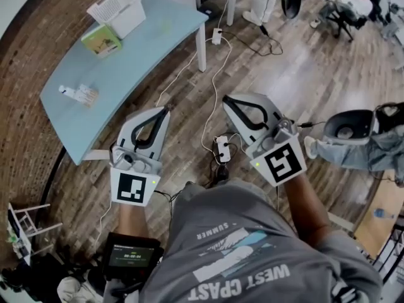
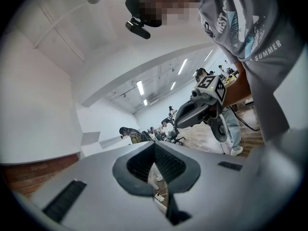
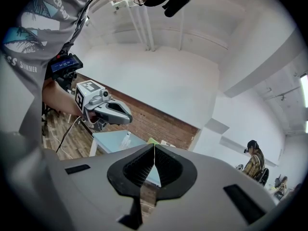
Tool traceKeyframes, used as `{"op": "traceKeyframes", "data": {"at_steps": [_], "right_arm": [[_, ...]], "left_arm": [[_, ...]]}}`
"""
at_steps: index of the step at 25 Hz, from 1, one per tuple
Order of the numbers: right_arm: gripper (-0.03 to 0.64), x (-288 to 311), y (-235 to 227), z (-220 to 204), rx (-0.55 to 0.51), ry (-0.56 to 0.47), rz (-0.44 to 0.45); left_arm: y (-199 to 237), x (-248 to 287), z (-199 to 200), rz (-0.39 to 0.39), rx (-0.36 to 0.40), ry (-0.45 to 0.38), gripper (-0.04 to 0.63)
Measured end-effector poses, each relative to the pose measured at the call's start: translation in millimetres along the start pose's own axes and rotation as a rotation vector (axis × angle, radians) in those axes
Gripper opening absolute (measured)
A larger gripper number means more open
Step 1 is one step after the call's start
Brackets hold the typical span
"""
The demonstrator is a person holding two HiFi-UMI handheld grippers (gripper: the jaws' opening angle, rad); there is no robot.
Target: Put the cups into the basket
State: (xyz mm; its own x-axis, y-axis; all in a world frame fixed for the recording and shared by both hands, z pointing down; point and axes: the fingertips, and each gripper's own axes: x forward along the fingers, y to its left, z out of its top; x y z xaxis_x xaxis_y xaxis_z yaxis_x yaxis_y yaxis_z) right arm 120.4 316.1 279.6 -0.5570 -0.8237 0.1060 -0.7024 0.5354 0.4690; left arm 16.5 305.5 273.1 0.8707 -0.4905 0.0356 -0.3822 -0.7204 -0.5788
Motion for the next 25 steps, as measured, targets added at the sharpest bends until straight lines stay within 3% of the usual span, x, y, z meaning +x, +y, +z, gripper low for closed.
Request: {"op": "traceKeyframes", "data": {"at_steps": [11,17,25], "right_arm": [[0.014,29,-6,-6,0.008,-0.005,0.057],[0.014,39,-5,-2,-0.001,0.010,0.024],[0.014,101,-2,22,0.013,0.012,-0.014]], "left_arm": [[24,13,-10,0.023,-0.010,0.007,-0.002],[35,11,-18,0.005,0.004,-0.015,-0.002],[93,-4,-50,0.002,-0.010,-0.067,-0.002]]}}
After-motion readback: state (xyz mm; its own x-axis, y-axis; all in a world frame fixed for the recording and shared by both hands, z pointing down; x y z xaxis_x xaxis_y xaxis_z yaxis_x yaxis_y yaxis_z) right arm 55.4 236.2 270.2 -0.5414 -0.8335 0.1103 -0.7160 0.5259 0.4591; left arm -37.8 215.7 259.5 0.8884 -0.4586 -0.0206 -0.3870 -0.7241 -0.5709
